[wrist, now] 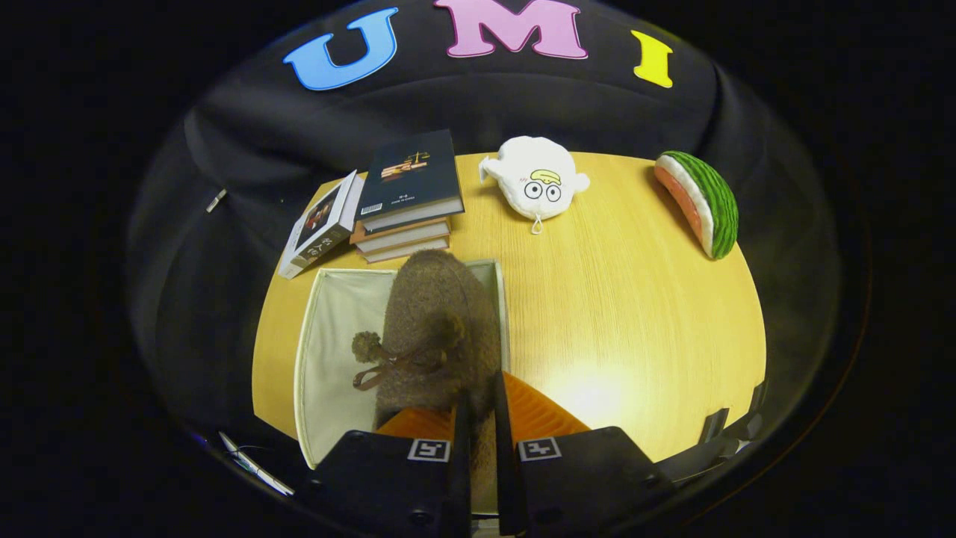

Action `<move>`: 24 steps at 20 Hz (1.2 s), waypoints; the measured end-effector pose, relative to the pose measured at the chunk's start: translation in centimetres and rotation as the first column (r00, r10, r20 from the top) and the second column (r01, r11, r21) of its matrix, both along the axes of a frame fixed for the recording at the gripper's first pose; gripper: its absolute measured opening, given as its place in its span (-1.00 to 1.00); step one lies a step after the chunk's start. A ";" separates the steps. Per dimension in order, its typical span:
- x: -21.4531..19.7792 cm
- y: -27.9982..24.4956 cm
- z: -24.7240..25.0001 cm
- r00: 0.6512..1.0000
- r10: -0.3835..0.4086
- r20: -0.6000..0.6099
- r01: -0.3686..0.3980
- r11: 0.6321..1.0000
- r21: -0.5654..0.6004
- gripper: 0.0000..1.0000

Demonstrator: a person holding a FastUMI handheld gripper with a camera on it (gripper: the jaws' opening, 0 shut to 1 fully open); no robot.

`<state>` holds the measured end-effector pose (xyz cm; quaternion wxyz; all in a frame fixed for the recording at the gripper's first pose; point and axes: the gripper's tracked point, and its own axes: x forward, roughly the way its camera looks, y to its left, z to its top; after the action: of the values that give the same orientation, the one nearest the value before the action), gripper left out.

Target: Open the storage box then place both shoes into the box .Put the left shoe in first, then the right shoe, with the right side of both shoes facing outward in a uniform manner.

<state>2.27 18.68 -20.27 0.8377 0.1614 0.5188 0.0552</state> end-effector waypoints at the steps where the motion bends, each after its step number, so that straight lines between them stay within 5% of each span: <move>1: 0.0 0.0 -0.1 1.000 0.001 0.000 -0.001 1.000 -0.002 -0.63; 5: -0.9 -0.4 -0.1 1.000 0.007 -0.006 -0.007 1.000 -0.004 -0.19; 6: -1.4 -0.5 -0.2 1.000 0.014 -0.011 -0.014 1.000 -0.004 0.18; 10: -2.4 -0.6 0.5 1.000 -0.001 -0.004 0.001 0.999 0.047 0.70; 18: -2.0 -2.8 3.5 0.994 -0.041 0.104 0.030 0.994 0.107 0.95; 24: -1.1 -6.5 6.4 0.957 -0.046 0.286 0.034 0.998 0.048 0.98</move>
<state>1.20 12.18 -13.91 0.9014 0.1800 0.3872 0.0720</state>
